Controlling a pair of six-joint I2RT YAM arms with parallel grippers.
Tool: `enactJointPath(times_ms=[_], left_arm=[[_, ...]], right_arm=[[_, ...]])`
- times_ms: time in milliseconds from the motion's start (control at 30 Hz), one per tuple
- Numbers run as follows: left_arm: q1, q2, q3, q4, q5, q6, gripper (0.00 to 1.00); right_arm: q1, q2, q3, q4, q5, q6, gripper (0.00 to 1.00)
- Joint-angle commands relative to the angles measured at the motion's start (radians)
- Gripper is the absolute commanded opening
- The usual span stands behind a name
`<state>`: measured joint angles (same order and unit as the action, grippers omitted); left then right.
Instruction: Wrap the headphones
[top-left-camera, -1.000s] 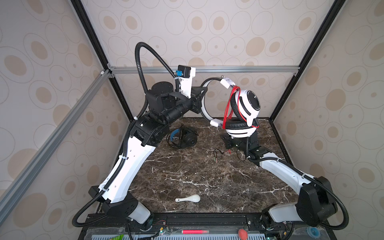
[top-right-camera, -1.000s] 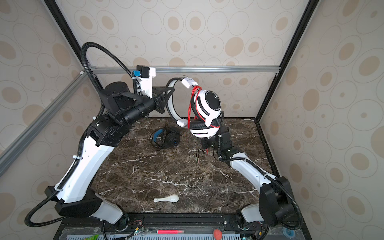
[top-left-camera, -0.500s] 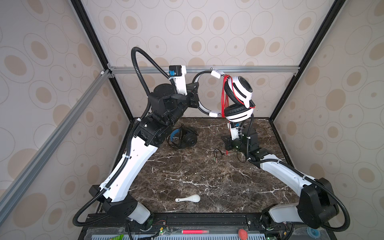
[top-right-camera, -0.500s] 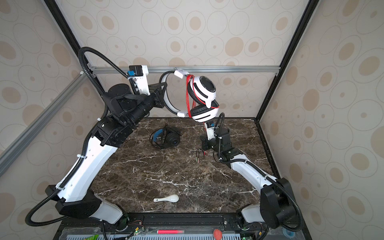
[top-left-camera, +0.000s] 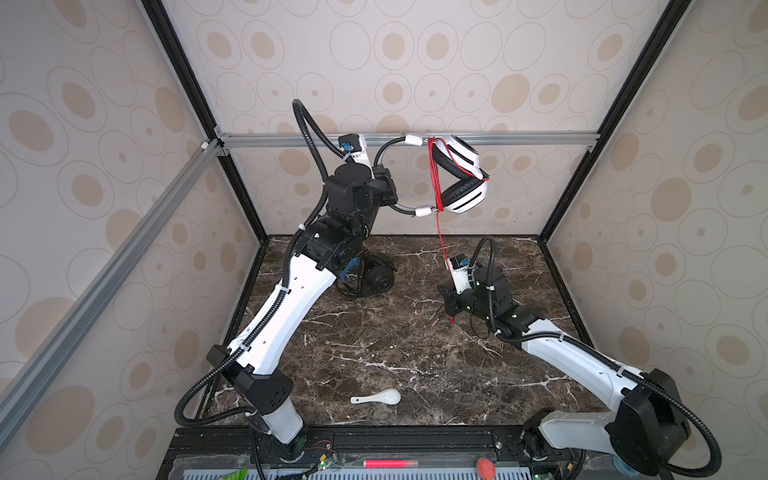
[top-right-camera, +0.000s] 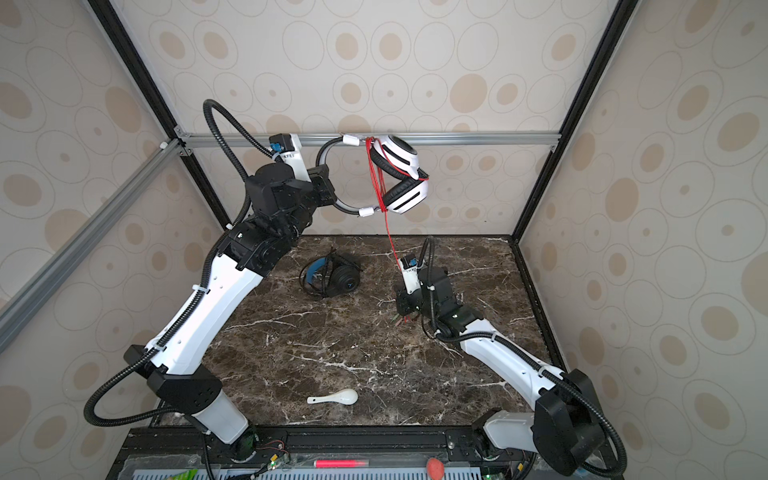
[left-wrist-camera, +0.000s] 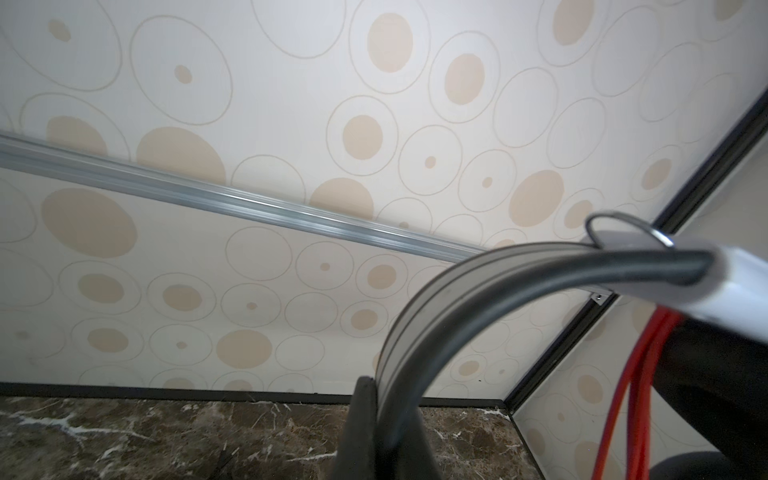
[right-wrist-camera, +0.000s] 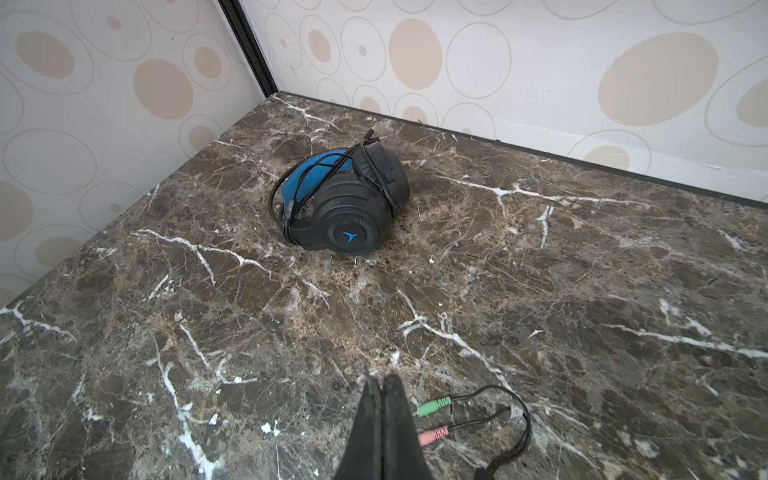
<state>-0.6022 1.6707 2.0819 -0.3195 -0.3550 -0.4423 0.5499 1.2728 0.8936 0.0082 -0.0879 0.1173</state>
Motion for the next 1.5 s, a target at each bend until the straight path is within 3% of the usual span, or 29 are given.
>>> enactJointPath(times_ms=[0, 500, 833, 1233, 1467], left_arm=[[0.018, -0.001, 0.075, 0.062, -0.092, -0.047, 0.0], [0.07, -0.037, -0.181, 0.1, -0.25, 0.126, 0.0], [0.07, -0.047, -0.296, 0.123, -0.285, 0.211, 0.0], [0.07, -0.113, -0.429, 0.085, -0.147, 0.316, 0.0], [0.069, -0.149, -0.492, 0.02, -0.124, 0.337, 0.0]], right_arm=[[0.032, -0.036, 0.003, -0.042, 0.041, -0.031, 0.0], [0.154, -0.061, 0.079, -0.175, 0.085, -0.149, 0.0], [0.179, -0.054, 0.112, -0.195, 0.091, -0.188, 0.0], [0.179, -0.041, 0.183, -0.246, 0.146, -0.27, 0.01], [0.178, -0.024, 0.241, -0.295, 0.146, -0.333, 0.01]])
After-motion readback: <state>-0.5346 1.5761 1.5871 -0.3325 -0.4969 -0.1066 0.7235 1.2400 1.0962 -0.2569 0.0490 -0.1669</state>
